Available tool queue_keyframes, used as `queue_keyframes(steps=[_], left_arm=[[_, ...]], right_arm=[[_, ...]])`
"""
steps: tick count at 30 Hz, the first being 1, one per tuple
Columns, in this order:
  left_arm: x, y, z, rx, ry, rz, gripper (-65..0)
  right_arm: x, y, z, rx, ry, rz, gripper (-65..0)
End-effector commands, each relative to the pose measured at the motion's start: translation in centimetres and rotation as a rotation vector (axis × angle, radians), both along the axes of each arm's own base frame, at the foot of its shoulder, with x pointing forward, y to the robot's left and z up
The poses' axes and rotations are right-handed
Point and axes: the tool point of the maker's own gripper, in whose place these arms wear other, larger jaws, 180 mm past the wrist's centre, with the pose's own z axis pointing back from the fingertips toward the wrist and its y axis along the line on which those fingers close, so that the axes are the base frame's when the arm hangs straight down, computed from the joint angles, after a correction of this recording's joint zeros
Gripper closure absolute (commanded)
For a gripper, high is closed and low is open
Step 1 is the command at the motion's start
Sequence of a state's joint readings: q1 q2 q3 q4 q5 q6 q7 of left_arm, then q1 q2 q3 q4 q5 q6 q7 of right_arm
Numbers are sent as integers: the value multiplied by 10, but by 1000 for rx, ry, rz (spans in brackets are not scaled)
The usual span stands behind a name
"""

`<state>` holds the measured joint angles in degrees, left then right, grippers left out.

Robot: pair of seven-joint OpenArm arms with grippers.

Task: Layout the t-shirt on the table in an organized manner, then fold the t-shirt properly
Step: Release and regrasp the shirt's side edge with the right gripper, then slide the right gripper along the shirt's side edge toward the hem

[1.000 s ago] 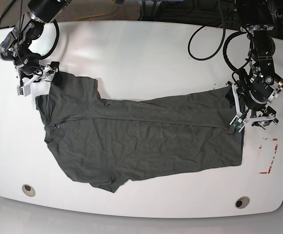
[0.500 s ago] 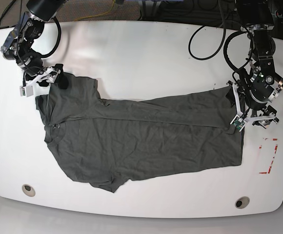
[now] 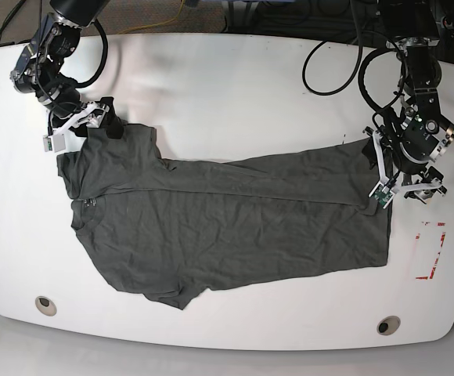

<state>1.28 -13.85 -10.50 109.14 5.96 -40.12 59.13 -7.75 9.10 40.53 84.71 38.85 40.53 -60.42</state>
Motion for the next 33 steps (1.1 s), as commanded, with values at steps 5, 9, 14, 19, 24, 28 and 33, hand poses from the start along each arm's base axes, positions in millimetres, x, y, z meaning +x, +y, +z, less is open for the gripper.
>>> queue_keyframes(steps=[5,9,14,19,24,28,33], left_arm=[[6,2,11,9,-37,-2,-457],[6,3,12,9,-38,-1,-457],[6,3,11,8,-37,-1,-457],[6,3,11,8,-37,-1,-457],[7,3,12,8,-40,-1,-457],[9,-2,13,-7,-58,-19,-457],[13,-11,15,-37,-93,-51,-457]], right_arm=[[-14,-3,-9,-27,72,18,-440],[-13,-4,-9,-31,71,19,-259],[-5,-5,-3,-36,50,21,-38],[6,-9,5,-62,35,51,-16],[25,-6,31,-69,-53,74,-16],[43,4,51,-71,-113,118,-16],[67,13,73,-70,-173,162,-16]])
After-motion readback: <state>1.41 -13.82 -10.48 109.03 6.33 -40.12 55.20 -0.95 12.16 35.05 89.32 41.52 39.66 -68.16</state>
